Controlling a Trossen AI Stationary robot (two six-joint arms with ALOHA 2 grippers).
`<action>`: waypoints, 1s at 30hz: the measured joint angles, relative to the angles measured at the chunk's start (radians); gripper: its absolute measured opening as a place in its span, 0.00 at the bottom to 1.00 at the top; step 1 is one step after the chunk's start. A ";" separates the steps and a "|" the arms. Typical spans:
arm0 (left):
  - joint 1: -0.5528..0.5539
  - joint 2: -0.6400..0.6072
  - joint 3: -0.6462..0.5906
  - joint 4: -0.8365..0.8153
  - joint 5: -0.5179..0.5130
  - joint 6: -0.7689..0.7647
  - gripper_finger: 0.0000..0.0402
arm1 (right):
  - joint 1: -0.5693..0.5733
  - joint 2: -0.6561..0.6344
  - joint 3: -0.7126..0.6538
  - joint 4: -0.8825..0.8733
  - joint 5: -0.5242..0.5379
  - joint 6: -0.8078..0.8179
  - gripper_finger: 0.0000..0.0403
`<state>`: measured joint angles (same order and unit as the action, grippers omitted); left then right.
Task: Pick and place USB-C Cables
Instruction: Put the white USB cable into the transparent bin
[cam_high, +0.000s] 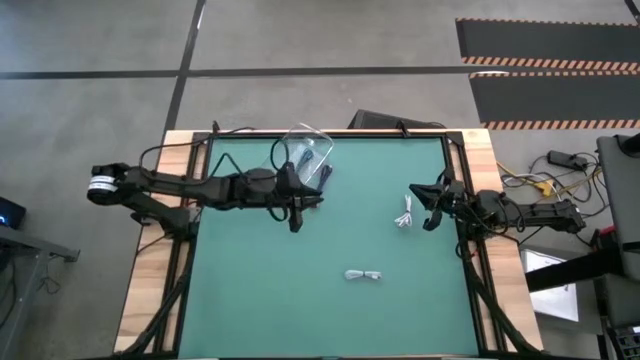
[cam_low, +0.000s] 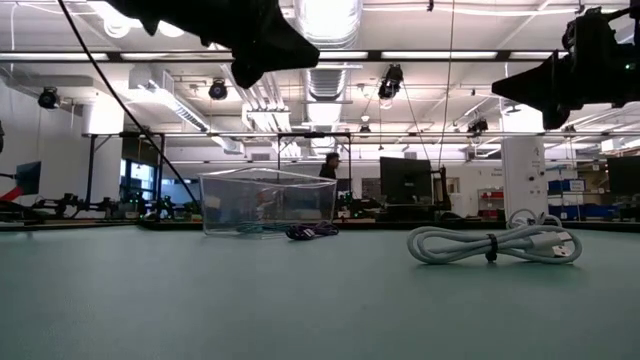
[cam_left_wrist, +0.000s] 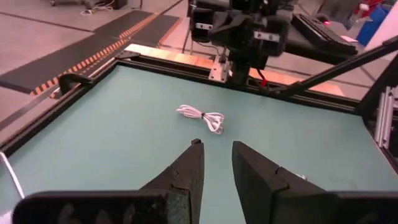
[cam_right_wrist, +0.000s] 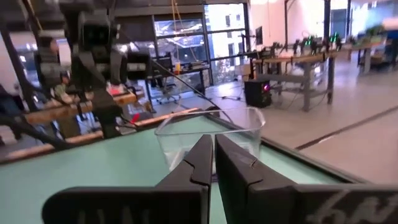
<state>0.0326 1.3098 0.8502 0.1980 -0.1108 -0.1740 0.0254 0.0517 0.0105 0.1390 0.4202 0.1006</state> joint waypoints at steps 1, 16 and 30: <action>0.000 0.000 -0.012 0.017 0.000 0.003 0.17 | 0.000 0.000 0.000 0.000 0.000 0.029 0.02; 0.000 -0.004 -0.057 0.102 0.000 0.086 0.17 | 0.000 0.004 0.000 0.008 -0.011 0.303 0.02; 0.000 -0.146 -0.078 -0.040 0.000 0.081 0.17 | 0.000 0.081 0.018 0.079 -0.031 0.348 0.02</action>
<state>0.0326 1.1634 0.7722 0.1581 -0.1108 -0.0929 0.0257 0.1329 0.0289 0.2182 0.3896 0.4482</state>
